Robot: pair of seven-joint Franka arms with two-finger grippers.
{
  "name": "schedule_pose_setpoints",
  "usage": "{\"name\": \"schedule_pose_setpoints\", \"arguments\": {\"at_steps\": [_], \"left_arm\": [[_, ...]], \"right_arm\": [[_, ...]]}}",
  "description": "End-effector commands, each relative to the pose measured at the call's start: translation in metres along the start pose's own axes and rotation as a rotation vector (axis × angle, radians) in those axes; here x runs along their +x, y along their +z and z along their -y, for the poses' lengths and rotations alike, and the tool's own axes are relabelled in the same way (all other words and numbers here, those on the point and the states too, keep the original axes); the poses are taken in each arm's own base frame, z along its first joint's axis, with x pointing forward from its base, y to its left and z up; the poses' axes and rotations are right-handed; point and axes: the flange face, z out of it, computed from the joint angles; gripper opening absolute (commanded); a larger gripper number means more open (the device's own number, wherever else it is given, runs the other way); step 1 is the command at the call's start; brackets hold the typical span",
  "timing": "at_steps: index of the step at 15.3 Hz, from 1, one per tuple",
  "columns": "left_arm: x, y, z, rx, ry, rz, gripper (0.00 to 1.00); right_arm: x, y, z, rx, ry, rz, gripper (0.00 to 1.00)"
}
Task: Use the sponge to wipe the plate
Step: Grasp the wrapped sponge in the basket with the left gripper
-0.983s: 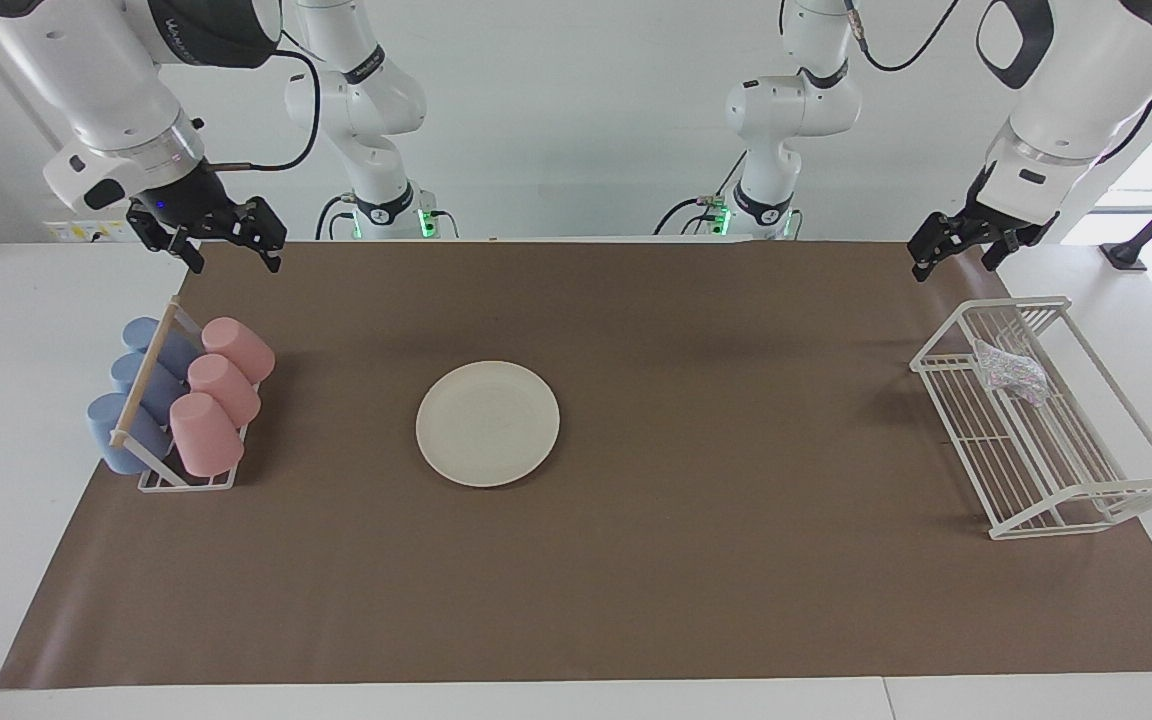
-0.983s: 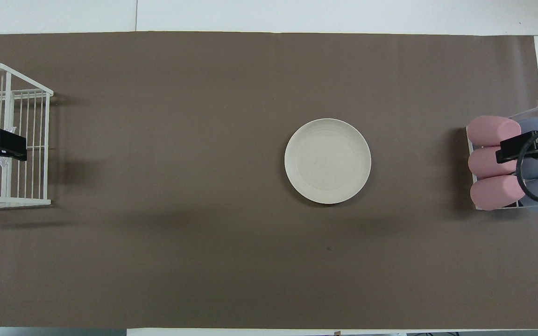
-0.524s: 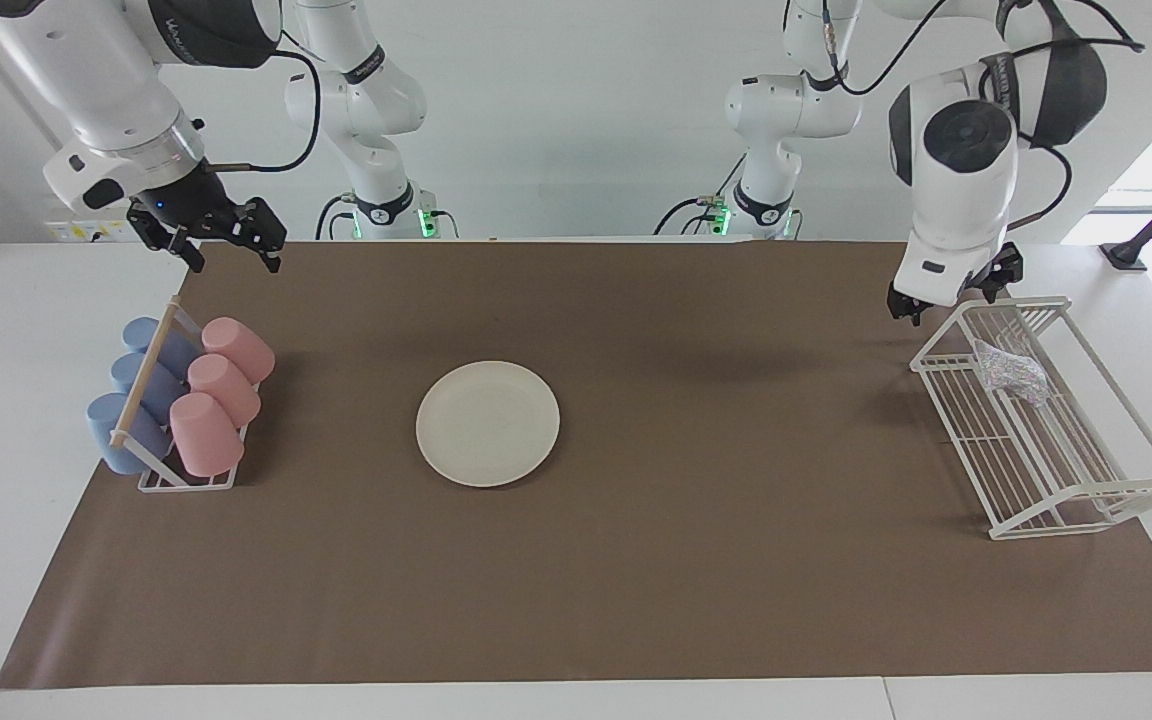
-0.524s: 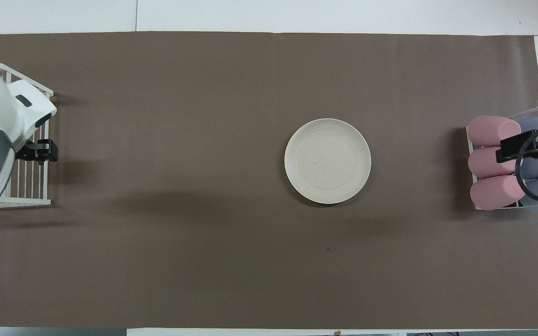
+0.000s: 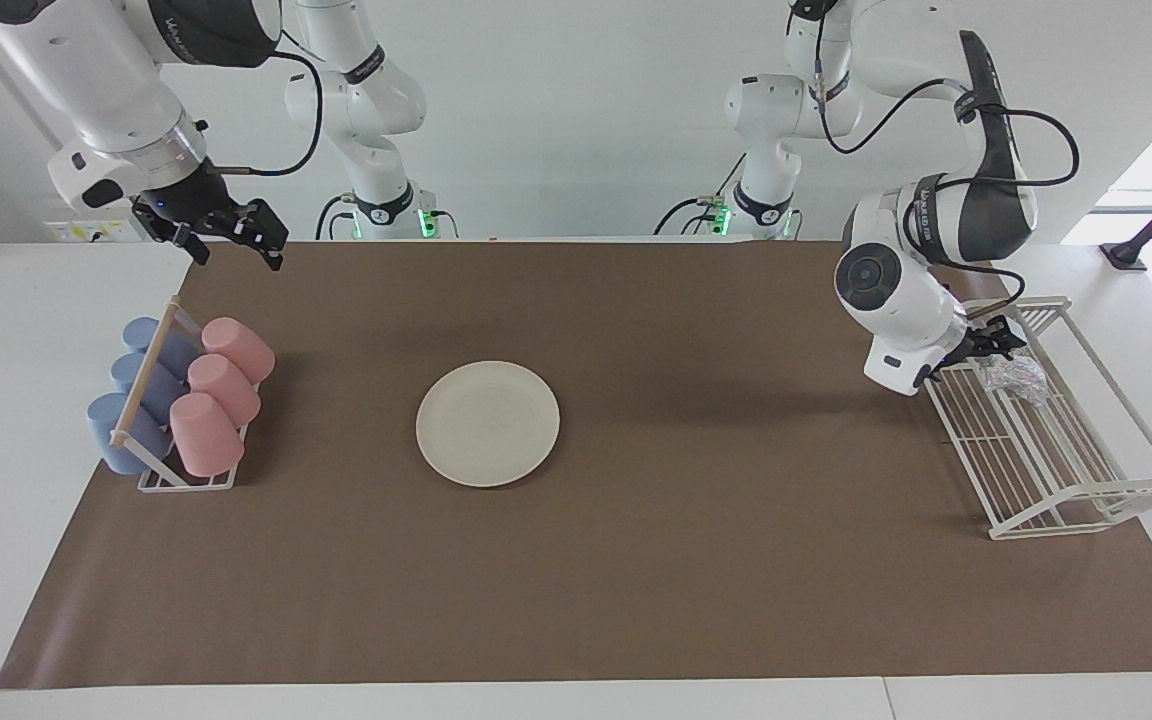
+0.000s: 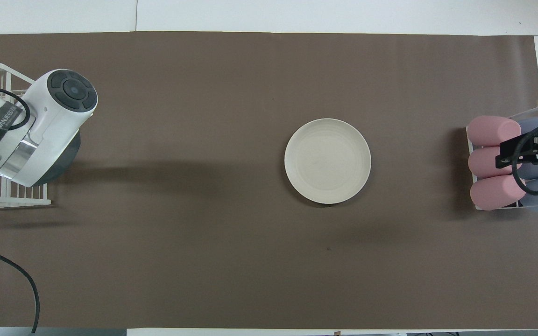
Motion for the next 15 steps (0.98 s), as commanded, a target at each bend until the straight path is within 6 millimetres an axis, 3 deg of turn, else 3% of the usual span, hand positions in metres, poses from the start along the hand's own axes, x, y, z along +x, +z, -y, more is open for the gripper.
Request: {"name": "schedule_pose_setpoints", "arguments": {"at_steps": [1, 5, 8, 9, 11, 12, 15], "left_arm": [[0.008, 0.011, 0.002, 0.021, 0.002, -0.013, 1.0], [0.007, 0.012, 0.005, 0.05, 0.008, -0.01, 0.99], [0.007, 0.013, 0.006, 0.05, 0.002, -0.004, 0.82], [0.006, 0.015, 0.006, 0.053, 0.001, 0.002, 0.65], [0.004, 0.016, 0.009, 0.061, -0.006, 0.022, 0.12], [0.002, 0.017, 0.011, 0.064, -0.01, 0.032, 0.0], [0.003, 0.013, 0.016, 0.063, -0.02, 0.025, 0.0]], "right_arm": [[-0.006, -0.005, 0.001, -0.004, 0.121, 0.013, 1.0], [-0.009, -0.006, 0.017, 0.057, 0.341, 0.033, 1.0], [-0.011, -0.006, 0.025, 0.121, 0.503, 0.068, 1.0], [-0.012, -0.007, 0.026, 0.128, 0.558, 0.075, 1.0], [-0.013, -0.007, 0.032, 0.134, 0.633, 0.088, 1.0], [-0.014, -0.008, 0.037, 0.147, 0.674, 0.097, 1.0], [-0.015, -0.009, 0.041, 0.171, 0.857, 0.137, 1.0]]}}
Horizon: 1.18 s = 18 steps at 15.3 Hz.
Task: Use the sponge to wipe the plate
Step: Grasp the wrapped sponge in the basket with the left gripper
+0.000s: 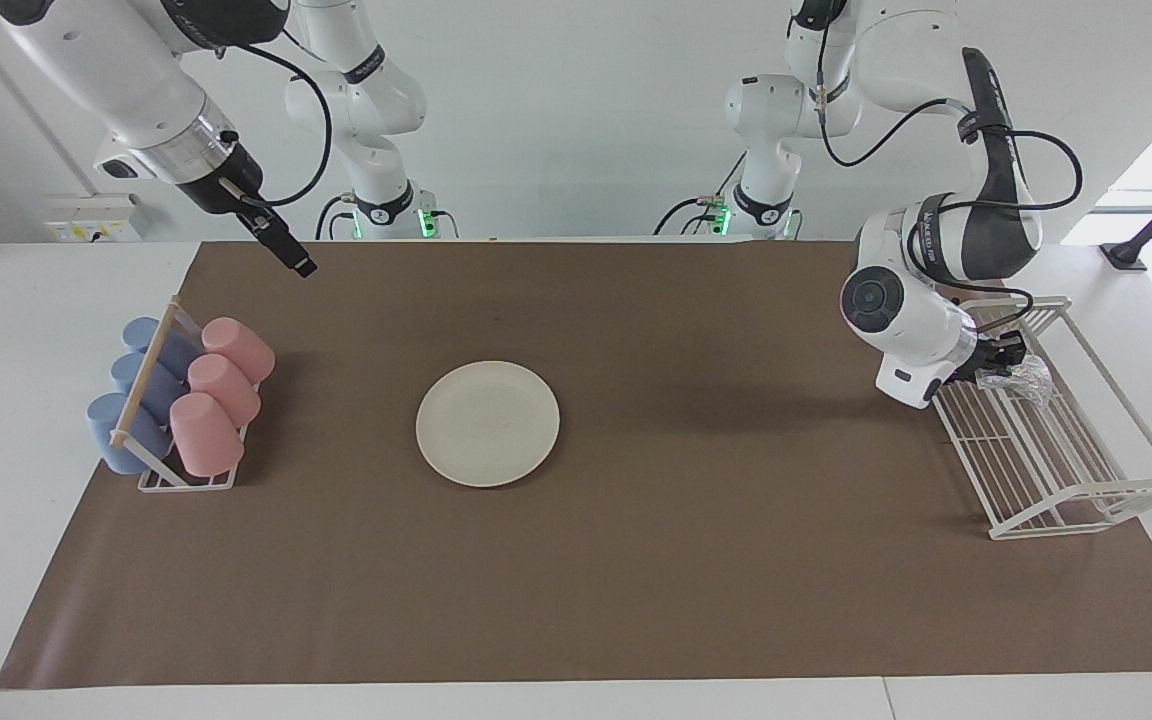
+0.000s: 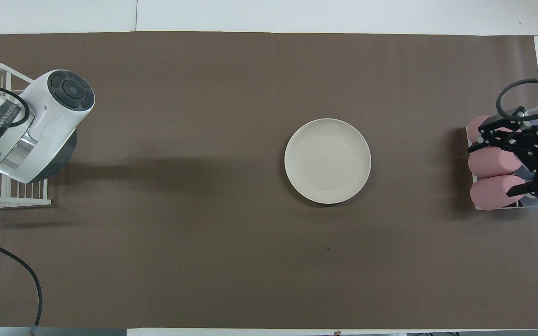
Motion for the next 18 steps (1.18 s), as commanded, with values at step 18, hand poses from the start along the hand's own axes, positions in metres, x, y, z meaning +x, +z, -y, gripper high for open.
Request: {"name": "schedule_pose_setpoints", "arguments": {"at_steps": [18], "left_arm": [[-0.024, -0.116, 0.088, -0.92, -0.25, 0.215, 0.0]], "right_arm": [[-0.088, 0.0, 0.056, 0.083, 0.48, -0.053, 0.98]]}}
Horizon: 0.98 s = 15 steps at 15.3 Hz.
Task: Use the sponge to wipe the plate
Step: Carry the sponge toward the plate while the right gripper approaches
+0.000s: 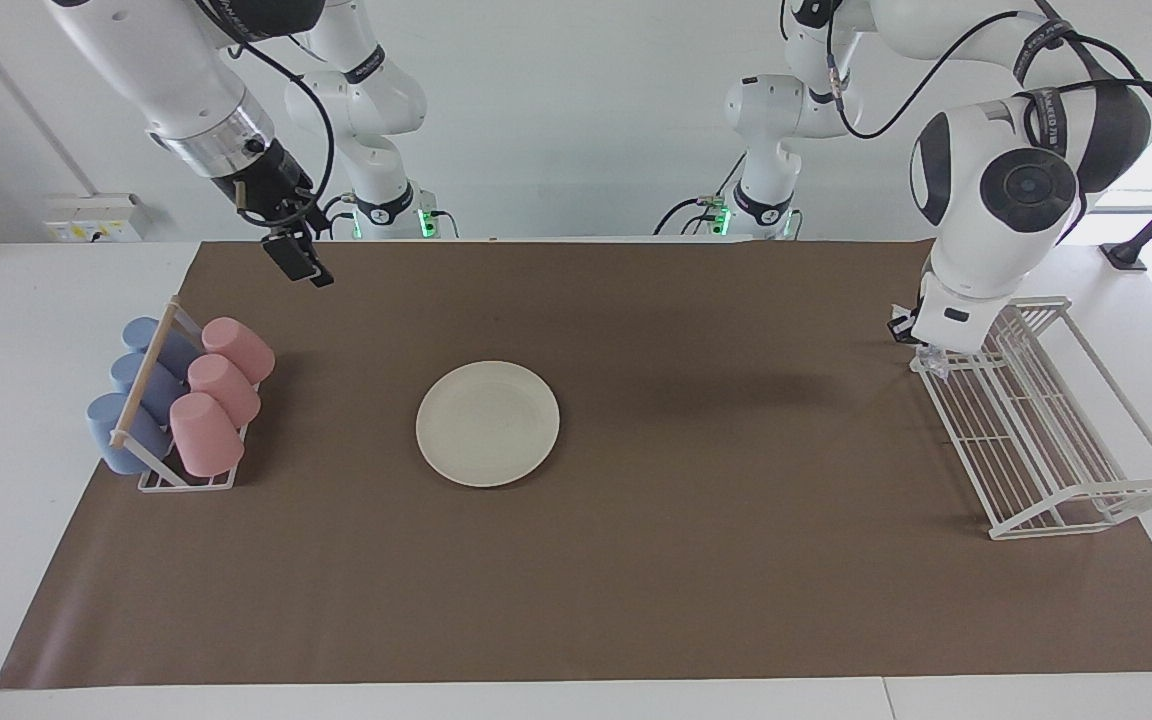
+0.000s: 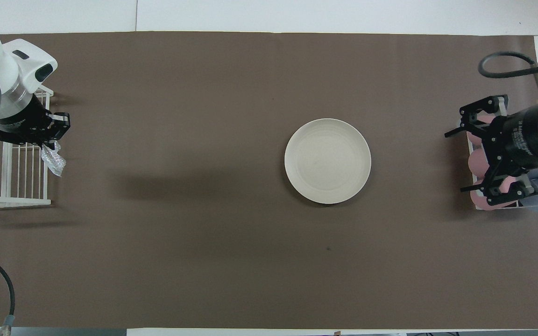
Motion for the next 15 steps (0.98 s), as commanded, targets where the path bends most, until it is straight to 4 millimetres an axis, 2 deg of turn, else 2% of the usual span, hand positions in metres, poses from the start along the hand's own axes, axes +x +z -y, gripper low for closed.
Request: {"name": "schedule_pose_setpoints", "arguments": {"at_steps": [1, 3, 4, 6, 10, 13, 15], "left_arm": [[-0.007, -0.02, 0.027, -0.286, -0.054, 0.068, 0.0], [-0.008, -0.02, 0.039, -0.468, -0.079, 0.126, 0.0], [-0.014, -0.016, 0.038, -0.55, -0.081, 0.159, 0.0], [-0.026, -0.008, 0.029, -0.69, -0.079, 0.215, 0.0], [-0.053, 0.009, 0.008, -0.994, -0.064, 0.272, 0.0], [-0.085, 0.032, 0.0, -1.207, 0.011, 0.262, 0.0], [-0.102, 0.04, -0.007, -1.294, 0.045, 0.236, 0.0]], "right_arm": [[-0.047, -0.002, -0.001, 0.031, 0.039, -0.022, 1.0], [-0.063, -0.004, -0.006, 0.031, 0.03, -0.029, 1.0], [-0.072, -0.004, -0.009, 0.033, 0.031, -0.031, 1.0], [-0.087, 0.001, -0.012, 0.025, 0.025, -0.033, 1.0], [-0.103, 0.003, -0.018, 0.018, 0.048, -0.04, 1.0], [-0.137, 0.008, -0.027, 0.026, 0.064, -0.048, 1.0], [-0.142, 0.009, -0.029, 0.021, 0.064, -0.05, 1.0]]}}
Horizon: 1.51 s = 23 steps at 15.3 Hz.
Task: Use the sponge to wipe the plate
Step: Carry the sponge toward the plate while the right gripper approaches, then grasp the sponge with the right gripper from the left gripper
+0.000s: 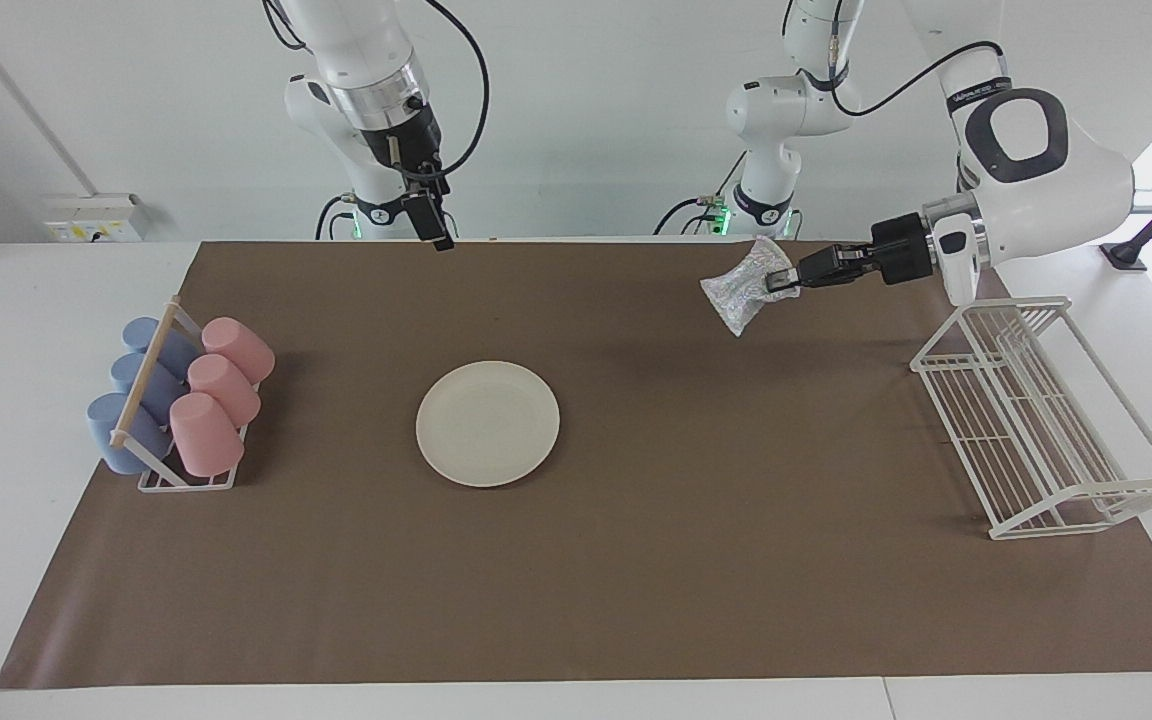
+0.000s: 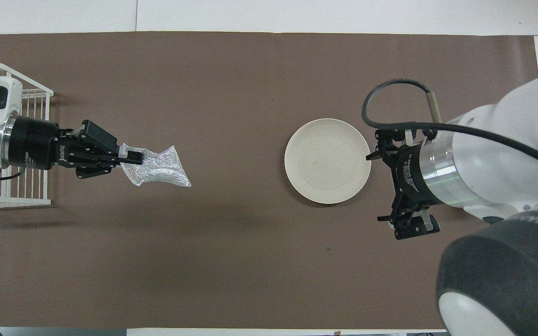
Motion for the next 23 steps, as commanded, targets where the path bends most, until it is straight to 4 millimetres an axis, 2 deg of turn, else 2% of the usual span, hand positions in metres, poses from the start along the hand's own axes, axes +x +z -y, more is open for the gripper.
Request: {"name": "schedule_pose_setpoints", "arguments": {"at_steps": [1, 4, 6, 8, 10, 12, 15, 16, 17, 20, 23], "left_arm": [[-0.033, 0.019, 0.017, -0.104, 0.063, -0.023, 0.0], [-0.062, 0.057, 0.019, -0.202, 0.141, 0.016, 0.0], [-0.082, 0.078, 0.029, -0.274, 0.183, 0.003, 0.0], [-0.094, 0.1, 0.031, -0.292, 0.222, 0.01, 0.0], [-0.1, 0.125, 0.021, -0.321, 0.251, -0.005, 0.0], [-0.124, 0.161, 0.023, -0.326, 0.312, 0.013, 0.0], [-0.137, 0.169, 0.035, -0.384, 0.299, -0.01, 0.0], [-0.137, 0.168, 0.033, -0.403, 0.293, -0.012, 0.0], [-0.138, 0.167, 0.031, -0.421, 0.287, -0.015, 0.0], [-0.14, 0.163, 0.031, -0.443, 0.29, 0.013, 0.0], [-0.139, 0.161, 0.031, -0.449, 0.29, 0.02, 0.0]], "right_arm": [[-0.011, 0.0, -0.01, 0.012, 0.004, -0.021, 1.0], [-0.035, 0.005, -0.02, 0.011, 0.003, -0.031, 1.0], [-0.036, 0.013, -0.027, 0.0, 0.013, -0.044, 1.0], [-0.052, 0.016, -0.032, 0.028, 0.03, -0.04, 1.0], [-0.069, 0.019, -0.037, 0.052, 0.055, -0.032, 1.0], [-0.093, 0.028, -0.045, 0.065, 0.04, -0.028, 1.0], [-0.11, 0.041, -0.057, 0.096, 0.019, -0.025, 1.0], [-0.126, 0.049, -0.066, 0.096, -0.014, -0.021, 1.0], [-0.134, 0.054, -0.069, 0.1, -0.025, -0.017, 1.0], [-0.139, 0.059, -0.069, 0.112, -0.011, 0.016, 1.0], [-0.153, 0.069, -0.083, 0.116, -0.046, 0.032, 1.0]]}}
